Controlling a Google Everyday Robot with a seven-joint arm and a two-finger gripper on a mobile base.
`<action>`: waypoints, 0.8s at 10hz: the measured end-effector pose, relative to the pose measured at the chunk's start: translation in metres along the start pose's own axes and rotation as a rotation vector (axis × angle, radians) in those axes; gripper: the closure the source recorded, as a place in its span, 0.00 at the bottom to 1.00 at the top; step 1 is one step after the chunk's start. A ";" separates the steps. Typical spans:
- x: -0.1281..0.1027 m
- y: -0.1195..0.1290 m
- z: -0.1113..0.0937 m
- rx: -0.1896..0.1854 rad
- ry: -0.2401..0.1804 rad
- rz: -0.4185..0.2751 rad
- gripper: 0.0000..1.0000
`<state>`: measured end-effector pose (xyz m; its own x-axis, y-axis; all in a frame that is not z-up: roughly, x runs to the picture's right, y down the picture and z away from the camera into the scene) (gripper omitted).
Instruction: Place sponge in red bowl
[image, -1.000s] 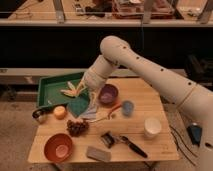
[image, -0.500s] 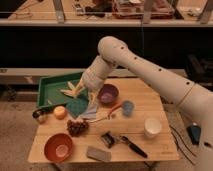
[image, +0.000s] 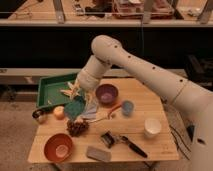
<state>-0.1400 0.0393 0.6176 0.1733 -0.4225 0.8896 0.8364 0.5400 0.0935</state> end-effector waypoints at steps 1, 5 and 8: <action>-0.006 -0.009 0.009 -0.020 -0.012 -0.029 1.00; -0.016 -0.014 0.066 -0.114 -0.084 -0.100 1.00; -0.021 -0.002 0.116 -0.186 -0.110 -0.116 1.00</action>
<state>-0.2055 0.1309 0.6508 0.0212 -0.3862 0.9222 0.9306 0.3449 0.1230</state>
